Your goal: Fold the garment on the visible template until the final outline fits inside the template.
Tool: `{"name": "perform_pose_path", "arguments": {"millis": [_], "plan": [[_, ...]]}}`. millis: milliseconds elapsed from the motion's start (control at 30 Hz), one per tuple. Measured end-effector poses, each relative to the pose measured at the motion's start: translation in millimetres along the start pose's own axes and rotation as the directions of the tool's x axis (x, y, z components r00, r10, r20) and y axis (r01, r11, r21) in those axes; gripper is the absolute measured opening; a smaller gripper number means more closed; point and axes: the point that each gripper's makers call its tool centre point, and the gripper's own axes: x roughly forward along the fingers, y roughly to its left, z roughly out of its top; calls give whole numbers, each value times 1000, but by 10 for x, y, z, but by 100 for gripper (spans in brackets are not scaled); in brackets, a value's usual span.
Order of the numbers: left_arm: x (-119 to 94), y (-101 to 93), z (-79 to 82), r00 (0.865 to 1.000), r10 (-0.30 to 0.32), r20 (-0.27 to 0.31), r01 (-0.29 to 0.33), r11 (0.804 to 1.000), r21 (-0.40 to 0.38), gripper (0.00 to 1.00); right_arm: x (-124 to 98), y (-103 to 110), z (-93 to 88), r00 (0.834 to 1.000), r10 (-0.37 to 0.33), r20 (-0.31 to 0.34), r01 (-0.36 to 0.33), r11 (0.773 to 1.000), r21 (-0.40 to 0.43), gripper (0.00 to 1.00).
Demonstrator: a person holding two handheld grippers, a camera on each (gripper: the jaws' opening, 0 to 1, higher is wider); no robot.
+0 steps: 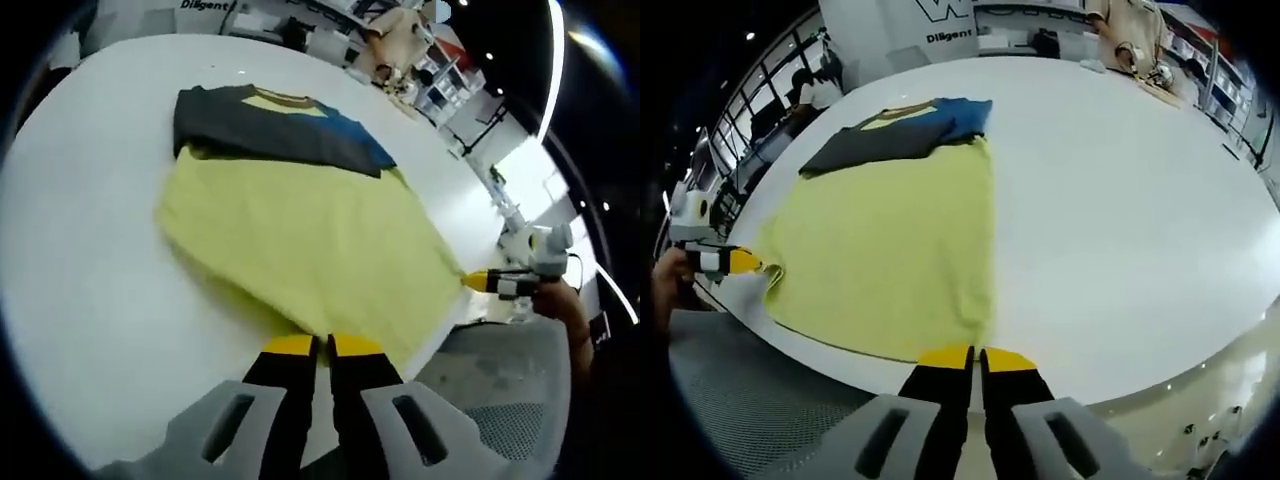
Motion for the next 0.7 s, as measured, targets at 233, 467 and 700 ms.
{"name": "perform_pose_path", "arguments": {"millis": [233,467,700], "plan": [[-295,121,-68,999,-4,-43,3,1000,-21,0,-16,18,10,1000,-5,-4,5,1000,2,0],[-418,433,-284,991,75,-114,-80,996,-36,0,-57,6,41,1000,1,-2,-1,1000,10,0],[-382,452,-458,984,71,-162,-78,996,-33,0,-88,17,35,1000,7,-6,-7,1000,5,0]]}}
